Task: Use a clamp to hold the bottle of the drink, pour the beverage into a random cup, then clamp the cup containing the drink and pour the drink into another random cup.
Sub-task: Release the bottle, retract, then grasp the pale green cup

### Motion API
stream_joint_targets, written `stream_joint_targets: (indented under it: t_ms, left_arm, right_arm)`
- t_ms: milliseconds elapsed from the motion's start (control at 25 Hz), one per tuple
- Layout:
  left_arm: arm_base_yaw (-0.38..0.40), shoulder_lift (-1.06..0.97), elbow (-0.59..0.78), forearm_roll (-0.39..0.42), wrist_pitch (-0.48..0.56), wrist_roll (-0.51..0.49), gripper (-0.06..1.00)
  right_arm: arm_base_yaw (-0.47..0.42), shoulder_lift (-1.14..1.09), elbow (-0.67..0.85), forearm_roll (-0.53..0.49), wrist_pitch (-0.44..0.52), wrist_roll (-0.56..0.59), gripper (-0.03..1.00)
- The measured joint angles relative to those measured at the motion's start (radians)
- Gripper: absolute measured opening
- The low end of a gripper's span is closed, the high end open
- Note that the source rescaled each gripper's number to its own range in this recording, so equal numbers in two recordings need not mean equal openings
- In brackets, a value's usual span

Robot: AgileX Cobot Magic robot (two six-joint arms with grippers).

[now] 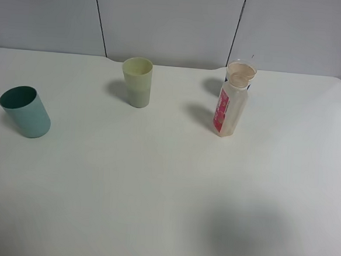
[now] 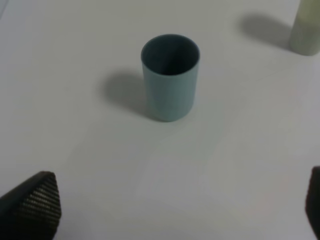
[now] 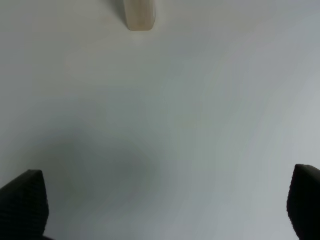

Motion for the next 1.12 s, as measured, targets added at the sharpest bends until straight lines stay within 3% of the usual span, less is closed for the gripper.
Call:
stream_joint_targets:
  t_ms: [400, 680, 1120]
  left_arm:
    - [0.000, 0.000, 0.000, 0.000, 0.000, 0.000, 1.00]
    - [0.000, 0.000, 0.000, 0.000, 0.000, 0.000, 1.00]
    - [0.000, 0.000, 0.000, 0.000, 0.000, 0.000, 1.00]
  right_arm:
    - [0.000, -0.120, 0.043, -0.011, 0.003, 0.000, 0.91]
    - [0.000, -0.120, 0.090, -0.006, -0.127, 0.001, 0.91]
    - [0.000, -0.120, 0.091, -0.011, -0.135, 0.009, 0.91]
